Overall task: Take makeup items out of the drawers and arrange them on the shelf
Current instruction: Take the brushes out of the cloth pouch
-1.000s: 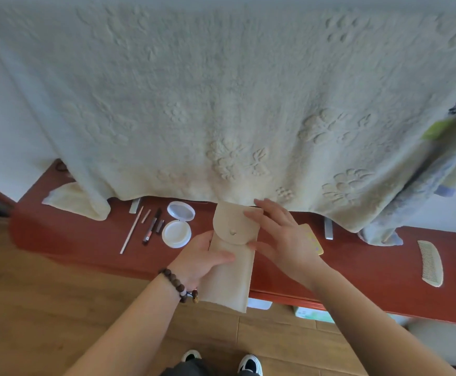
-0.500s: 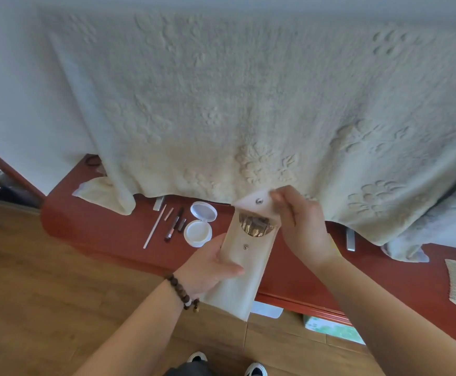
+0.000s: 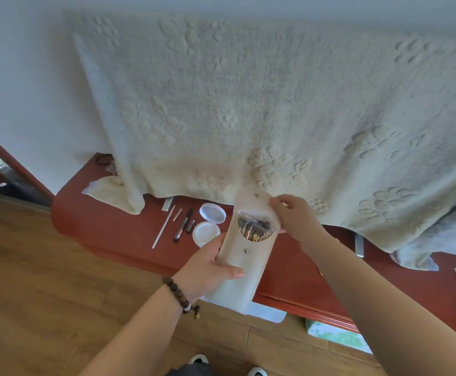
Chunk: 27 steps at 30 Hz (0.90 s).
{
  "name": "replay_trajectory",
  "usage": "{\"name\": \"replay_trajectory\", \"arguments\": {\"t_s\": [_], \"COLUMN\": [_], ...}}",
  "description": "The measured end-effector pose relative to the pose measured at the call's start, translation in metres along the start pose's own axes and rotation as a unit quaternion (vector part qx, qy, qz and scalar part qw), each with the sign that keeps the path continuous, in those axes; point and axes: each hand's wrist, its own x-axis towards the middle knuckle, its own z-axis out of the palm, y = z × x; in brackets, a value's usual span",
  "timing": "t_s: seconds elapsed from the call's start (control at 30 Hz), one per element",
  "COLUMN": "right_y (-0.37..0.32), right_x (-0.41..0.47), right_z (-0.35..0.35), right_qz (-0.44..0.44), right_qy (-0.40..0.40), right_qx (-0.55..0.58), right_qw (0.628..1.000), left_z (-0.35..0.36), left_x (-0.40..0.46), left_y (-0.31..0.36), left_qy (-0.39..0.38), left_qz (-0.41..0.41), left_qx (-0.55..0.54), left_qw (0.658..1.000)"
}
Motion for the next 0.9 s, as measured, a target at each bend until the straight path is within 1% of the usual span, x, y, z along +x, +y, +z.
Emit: {"name": "replay_trajectory", "arguments": {"t_s": [0.03,0.1,0.13,0.17,0.23,0.3,0.33,0.47,0.53,0.6,0.67,0.73,0.77,0.83,0.9], "right_y": [-0.001,-0.004,-0.005,-0.005,-0.001,0.005,0.007,0.009,0.004,-0.004,-0.011,-0.014,-0.014,-0.008,0.000], "right_x": [-0.001,-0.011,-0.016,-0.022,-0.028,-0.027,-0.025,-0.020,-0.017,-0.010,0.001,0.007,0.006,-0.001,-0.008], "right_z": [-0.001,-0.002,0.000,0.002,0.009,0.015,0.017,0.024,0.022,0.017,0.009,0.005,0.006,0.013,0.023], "right_qz": [-0.055,-0.188,-0.248,-0.294,-0.336,-0.336,-0.334,-0.332,-0.301,-0.256,-0.220,-0.184,-0.159,-0.112,-0.110], "right_qy": [0.043,0.109,0.114,0.099,0.043,-0.002,-0.011,-0.019,-0.009,0.024,0.070,0.079,0.063,-0.002,-0.048], "right_qx": [-0.037,-0.090,-0.104,-0.118,-0.164,-0.210,-0.222,-0.209,-0.175,-0.129,-0.080,-0.040,-0.032,-0.021,-0.017], "right_qw": [0.997,0.972,0.956,0.943,0.926,0.918,0.916,0.919,0.937,0.958,0.970,0.979,0.985,0.993,0.993], "left_z": [-0.001,-0.002,-0.003,-0.004,-0.006,-0.008,-0.008,-0.011,-0.013,-0.014,-0.015,-0.015,-0.015,-0.015,-0.016], "left_x": [0.000,0.001,0.001,0.002,0.001,0.000,-0.001,-0.003,-0.002,-0.001,-0.001,-0.002,-0.002,-0.004,-0.006], "left_y": [-0.001,-0.002,-0.003,-0.003,-0.003,-0.003,-0.003,-0.003,-0.001,0.001,0.002,0.002,0.001,-0.001,-0.003], "left_qy": [0.011,0.037,0.047,0.056,0.064,0.066,0.067,0.073,0.073,0.070,0.071,0.076,0.080,0.086,0.091], "left_qz": [-0.003,-0.008,-0.011,-0.013,-0.013,-0.012,-0.015,-0.033,-0.039,-0.044,-0.050,-0.057,-0.059,-0.061,-0.066], "left_qx": [-0.005,-0.017,-0.024,-0.033,-0.050,-0.054,-0.050,-0.022,0.001,0.041,0.071,0.078,0.077,0.077,0.081], "left_qw": [1.000,0.999,0.999,0.998,0.997,0.996,0.996,0.997,0.997,0.996,0.994,0.992,0.992,0.991,0.990]}}
